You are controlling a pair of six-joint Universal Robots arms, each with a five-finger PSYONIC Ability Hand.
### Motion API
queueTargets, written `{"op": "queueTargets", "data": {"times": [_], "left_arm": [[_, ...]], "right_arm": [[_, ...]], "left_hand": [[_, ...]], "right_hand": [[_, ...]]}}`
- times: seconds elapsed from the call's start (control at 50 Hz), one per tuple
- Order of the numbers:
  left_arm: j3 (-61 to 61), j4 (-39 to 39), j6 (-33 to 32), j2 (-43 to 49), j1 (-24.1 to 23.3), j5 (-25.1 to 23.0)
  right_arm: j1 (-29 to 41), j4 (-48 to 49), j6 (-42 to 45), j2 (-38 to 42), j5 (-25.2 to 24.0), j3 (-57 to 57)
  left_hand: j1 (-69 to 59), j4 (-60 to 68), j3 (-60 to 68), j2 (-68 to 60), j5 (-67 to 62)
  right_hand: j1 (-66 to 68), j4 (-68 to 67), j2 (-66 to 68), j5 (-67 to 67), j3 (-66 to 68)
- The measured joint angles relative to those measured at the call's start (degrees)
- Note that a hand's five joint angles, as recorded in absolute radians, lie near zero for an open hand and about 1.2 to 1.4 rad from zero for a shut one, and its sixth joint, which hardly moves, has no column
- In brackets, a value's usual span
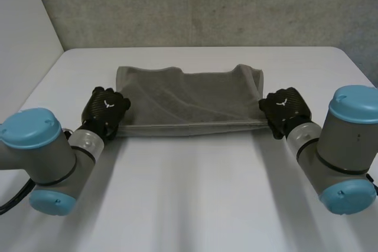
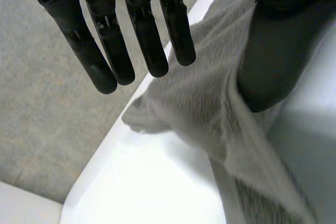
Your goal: Fold the towel.
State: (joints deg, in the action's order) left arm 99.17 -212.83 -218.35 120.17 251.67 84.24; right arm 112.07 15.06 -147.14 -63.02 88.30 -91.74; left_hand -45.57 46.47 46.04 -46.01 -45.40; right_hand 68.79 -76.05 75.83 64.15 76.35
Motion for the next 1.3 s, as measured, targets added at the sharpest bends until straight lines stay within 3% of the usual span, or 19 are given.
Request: {"op": "queueTargets", "data": {"times": [0.14, 0.24, 0.3, 0.36, 0.5, 0.54, 0.86, 1.08, 1.22, 1.3], "left_arm": [[1.0, 0.4, 0.1, -0.2, 1.2, 2.3], [2.8, 1.0, -0.1, -1.9, 2.5, 2.5], [3.5, 1.4, -0.2, -2.7, 2.9, 2.3], [3.8, 1.9, -0.2, -3.5, 3.1, 2.2], [3.8, 2.8, 0.1, -4.5, 3.7, 2.1], [3.8, 2.8, 0.1, -4.6, 3.8, 2.2], [3.8, 2.3, 0.4, -4.7, 5.7, 2.3], [4.0, 2.3, 0.4, -4.7, 5.5, 2.3], [4.1, 2.3, 0.4, -4.7, 5.2, 2.3], [4.1, 2.3, 0.4, -4.7, 5.4, 2.3]], "right_arm": [[-1.7, -0.2, -1.7, 0.3, 0.2, 0.2], [-1.7, -0.6, -2.7, 0.5, 0.1, 0.7], [-1.5, -0.9, -2.9, 0.7, 0.0, 0.9], [-1.5, -1.2, -2.9, 1.0, -0.2, 1.1], [-1.9, -2.5, -3.0, 2.1, -0.9, 2.0], [-2.2, -2.7, -3.1, 2.2, -1.0, 2.3], [-6.4, -3.6, -4.0, 5.4, -3.2, 5.3], [-9.3, -7.5, -2.8, 6.0, -13.3, 7.2], [-10.2, -7.9, -2.5, 6.4, -15.5, 7.6], [-10.3, -7.8, -2.0, 7.9, -15.5, 8.1]], "left_hand": [[-1.6, 0.9, 1.4, -1.4, -1.4], [-34.6, 36.1, 36.0, -35.3, -35.4], [-35.1, 40.1, 41.3, -40.4, -37.7], [-35.1, 40.4, 42.0, -40.7, -37.8], [-35.1, 40.4, 42.2, -40.7, -37.9], [-35.1, 40.4, 42.2, -40.7, -37.9], [-35.1, 40.4, 42.2, -40.7, -37.9], [-35.1, 40.4, 42.2, -40.7, -38.0], [-35.1, 40.4, 42.2, -40.7, -38.0], [-35.1, 40.4, 42.2, -40.7, -38.0]], "right_hand": [[0.0, 0.0, 0.0, 0.0, 0.0], [0.0, 0.0, 0.0, 0.0, 0.0], [0.0, 1.3, -1.2, -0.5, -1.3], [-3.8, 11.7, -11.6, -9.6, -11.9], [-32.9, 39.1, -38.9, -38.6, -39.5], [-35.8, 42.0, -41.2, -41.5, -42.3], [-36.4, 42.6, -41.4, -42.3, -43.0], [-34.9, 42.5, -41.4, -40.2, -42.9], [-32.1, 40.1, -40.3, -37.5, -40.1], [-22.2, 29.7, -29.4, -27.6, -29.9]]}}
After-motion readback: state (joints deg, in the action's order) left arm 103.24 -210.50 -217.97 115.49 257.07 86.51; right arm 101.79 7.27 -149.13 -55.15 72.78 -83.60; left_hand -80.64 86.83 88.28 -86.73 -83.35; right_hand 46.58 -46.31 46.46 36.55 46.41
